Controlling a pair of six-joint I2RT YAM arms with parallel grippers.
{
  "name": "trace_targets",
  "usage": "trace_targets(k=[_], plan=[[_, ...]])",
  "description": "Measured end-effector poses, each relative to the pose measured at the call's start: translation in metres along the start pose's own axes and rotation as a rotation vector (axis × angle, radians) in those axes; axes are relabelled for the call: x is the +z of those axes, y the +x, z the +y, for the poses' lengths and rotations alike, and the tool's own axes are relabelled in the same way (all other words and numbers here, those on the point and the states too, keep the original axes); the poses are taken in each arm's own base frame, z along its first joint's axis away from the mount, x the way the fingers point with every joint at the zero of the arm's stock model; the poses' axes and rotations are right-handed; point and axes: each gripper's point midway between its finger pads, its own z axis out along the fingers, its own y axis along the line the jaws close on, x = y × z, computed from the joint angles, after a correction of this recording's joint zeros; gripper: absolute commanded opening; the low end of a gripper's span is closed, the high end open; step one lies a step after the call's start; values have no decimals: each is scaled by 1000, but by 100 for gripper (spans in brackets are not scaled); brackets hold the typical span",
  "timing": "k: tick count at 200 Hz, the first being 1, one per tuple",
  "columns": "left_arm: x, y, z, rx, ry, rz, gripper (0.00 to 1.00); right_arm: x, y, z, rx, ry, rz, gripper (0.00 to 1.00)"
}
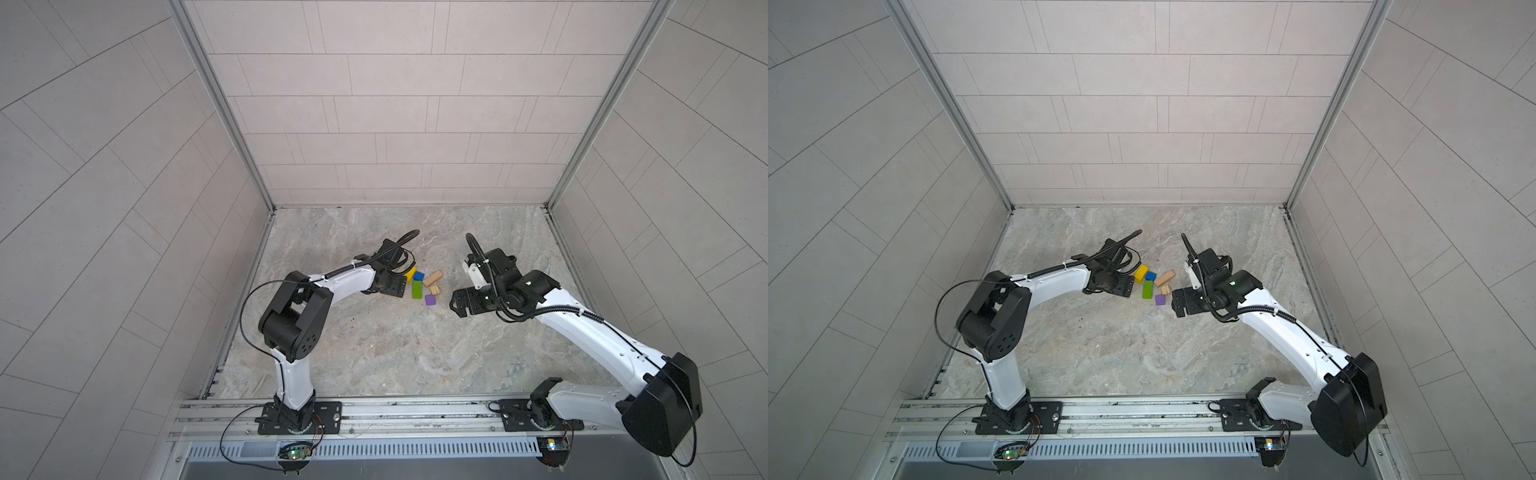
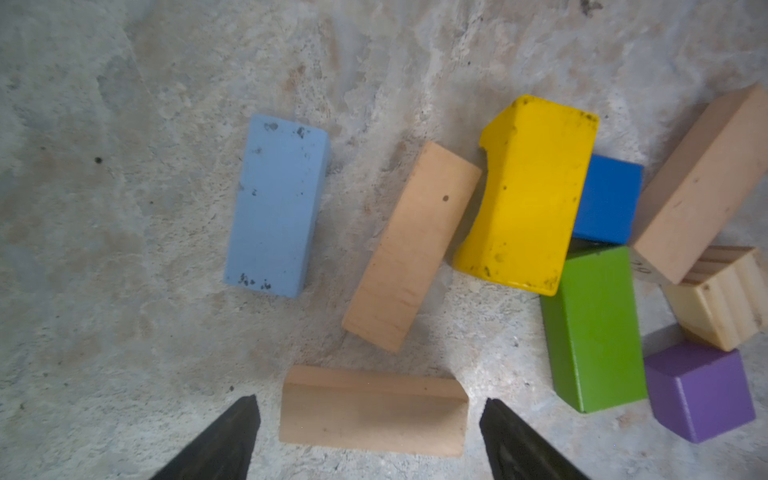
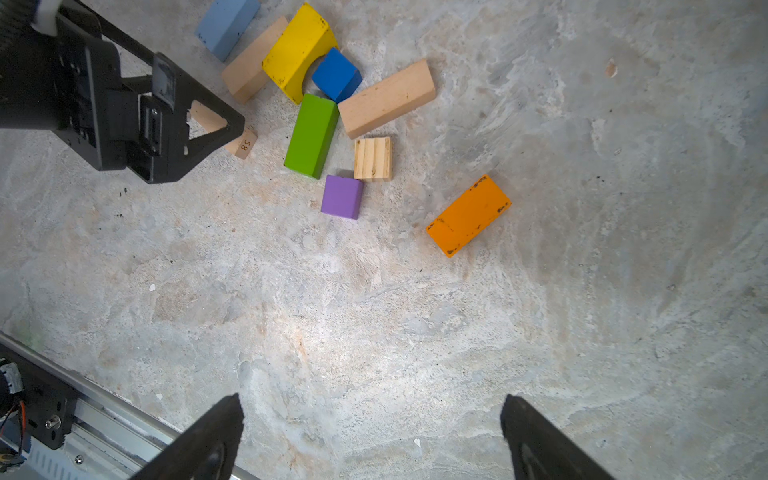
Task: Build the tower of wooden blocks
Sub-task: 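Lower the open left gripper around the plain wood bar nearest the robot, then close the left gripper on the wood bar and lift it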
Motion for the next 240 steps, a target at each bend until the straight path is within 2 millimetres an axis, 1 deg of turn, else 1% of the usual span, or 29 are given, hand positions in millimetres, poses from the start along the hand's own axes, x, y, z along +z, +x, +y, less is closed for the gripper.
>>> trace_targets(k=[48, 91, 115, 138, 163, 190, 202, 208, 240], plan=[[5, 13, 0, -9, -12, 26, 91, 0, 0, 0, 0, 0, 0, 98], [13, 17, 2, -11, -21, 44, 90, 0, 0, 0, -1, -1, 1, 98], [17, 19, 1, -10, -23, 49, 87, 0, 0, 1, -3, -1, 1, 98], [17, 19, 2, -9, -28, 48, 80, 0, 0, 1, -3, -1, 1, 98], [18, 18, 2, -11, -31, 45, 79, 0, 1, 1, -3, -1, 2, 98], [18, 18, 3, -17, -35, 43, 73, 0, 1, 1, -2, -1, 3, 98], [17, 18, 3, -25, -37, 42, 71, 0, 1, 1, -2, -1, 2, 98], [16, 19, 3, -29, -38, 41, 69, 1, 1, 1, -2, -1, 2, 98], [10, 28, 7, -67, -62, 53, 66, 4, 7, -1, 4, 0, 13, 98]])
